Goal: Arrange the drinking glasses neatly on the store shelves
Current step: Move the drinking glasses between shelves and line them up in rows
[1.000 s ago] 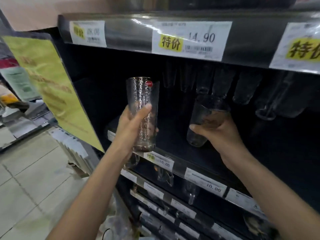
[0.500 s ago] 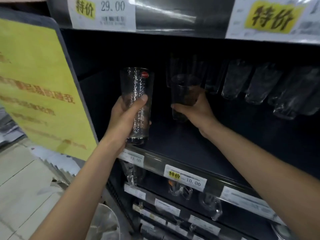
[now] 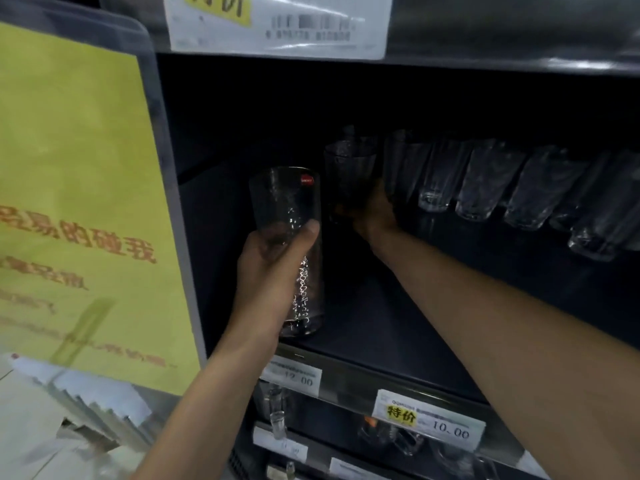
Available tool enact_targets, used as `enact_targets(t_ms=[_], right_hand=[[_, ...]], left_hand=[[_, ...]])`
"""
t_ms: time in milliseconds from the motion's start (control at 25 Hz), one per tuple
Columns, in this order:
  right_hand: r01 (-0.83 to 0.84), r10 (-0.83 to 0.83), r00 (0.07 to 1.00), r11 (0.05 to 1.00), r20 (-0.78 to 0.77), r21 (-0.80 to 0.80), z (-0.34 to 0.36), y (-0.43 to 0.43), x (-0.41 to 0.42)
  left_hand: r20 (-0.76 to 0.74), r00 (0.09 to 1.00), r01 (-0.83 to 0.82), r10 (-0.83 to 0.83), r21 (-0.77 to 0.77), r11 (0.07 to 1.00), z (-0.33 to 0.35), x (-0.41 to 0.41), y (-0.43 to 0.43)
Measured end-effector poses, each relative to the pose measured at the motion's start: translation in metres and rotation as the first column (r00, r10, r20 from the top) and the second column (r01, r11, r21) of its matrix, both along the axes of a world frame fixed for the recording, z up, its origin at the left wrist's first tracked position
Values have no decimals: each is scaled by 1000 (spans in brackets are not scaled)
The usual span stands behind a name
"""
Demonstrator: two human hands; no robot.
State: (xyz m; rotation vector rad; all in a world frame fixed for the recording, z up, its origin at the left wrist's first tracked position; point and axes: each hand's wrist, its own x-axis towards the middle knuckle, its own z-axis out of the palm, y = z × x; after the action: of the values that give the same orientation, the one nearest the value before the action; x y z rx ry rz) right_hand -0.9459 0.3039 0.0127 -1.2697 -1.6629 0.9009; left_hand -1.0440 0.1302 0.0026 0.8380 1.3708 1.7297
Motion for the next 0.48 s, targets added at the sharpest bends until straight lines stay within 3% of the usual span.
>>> enact_targets(t_ms=[480], right_hand=[[77,-76,997,996,30,-35,-8,19,-14]], left_hand=[[71,997,36,-37,17,999,3,2,1]])
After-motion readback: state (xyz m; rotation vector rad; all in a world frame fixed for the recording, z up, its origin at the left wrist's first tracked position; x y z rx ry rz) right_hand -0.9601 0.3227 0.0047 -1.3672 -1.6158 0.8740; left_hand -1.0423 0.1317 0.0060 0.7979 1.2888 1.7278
